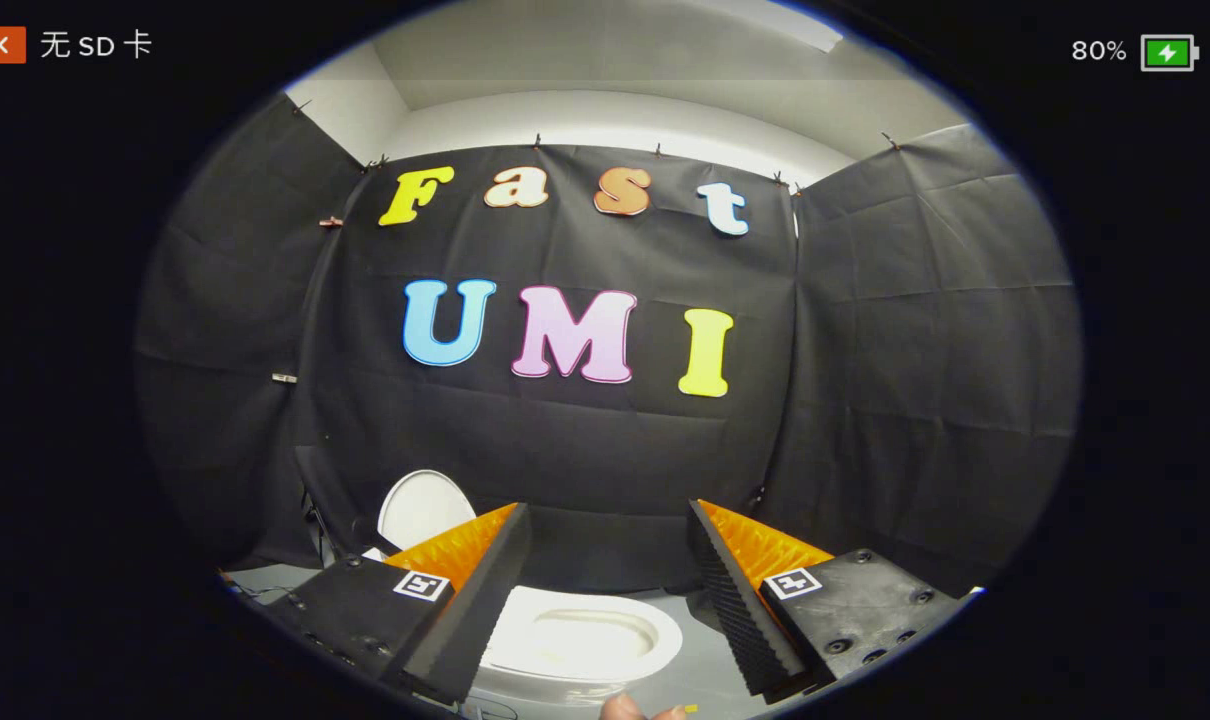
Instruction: Open the toilet lid.
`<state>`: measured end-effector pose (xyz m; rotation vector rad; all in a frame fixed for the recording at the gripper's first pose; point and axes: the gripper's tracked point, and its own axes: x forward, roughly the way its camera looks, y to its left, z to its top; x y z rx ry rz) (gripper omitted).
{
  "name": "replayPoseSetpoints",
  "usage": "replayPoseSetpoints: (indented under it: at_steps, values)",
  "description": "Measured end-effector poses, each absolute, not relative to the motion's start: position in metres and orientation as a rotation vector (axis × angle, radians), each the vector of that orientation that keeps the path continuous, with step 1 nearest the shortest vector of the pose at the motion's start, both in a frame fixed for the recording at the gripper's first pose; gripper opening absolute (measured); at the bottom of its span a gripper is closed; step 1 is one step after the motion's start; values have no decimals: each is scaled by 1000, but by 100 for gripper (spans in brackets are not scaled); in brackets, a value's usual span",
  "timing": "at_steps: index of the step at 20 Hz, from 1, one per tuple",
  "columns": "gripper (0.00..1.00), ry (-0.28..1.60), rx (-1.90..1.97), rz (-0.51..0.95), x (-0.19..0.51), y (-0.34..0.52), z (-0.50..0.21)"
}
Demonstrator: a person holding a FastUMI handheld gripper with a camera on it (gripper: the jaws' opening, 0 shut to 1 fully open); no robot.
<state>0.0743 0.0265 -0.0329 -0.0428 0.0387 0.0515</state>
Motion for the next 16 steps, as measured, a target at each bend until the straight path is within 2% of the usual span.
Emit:
replayPoseSetpoints:
  at_steps: [16]
  values:
    - [98, 35, 6, -8, 64, -5, -32]
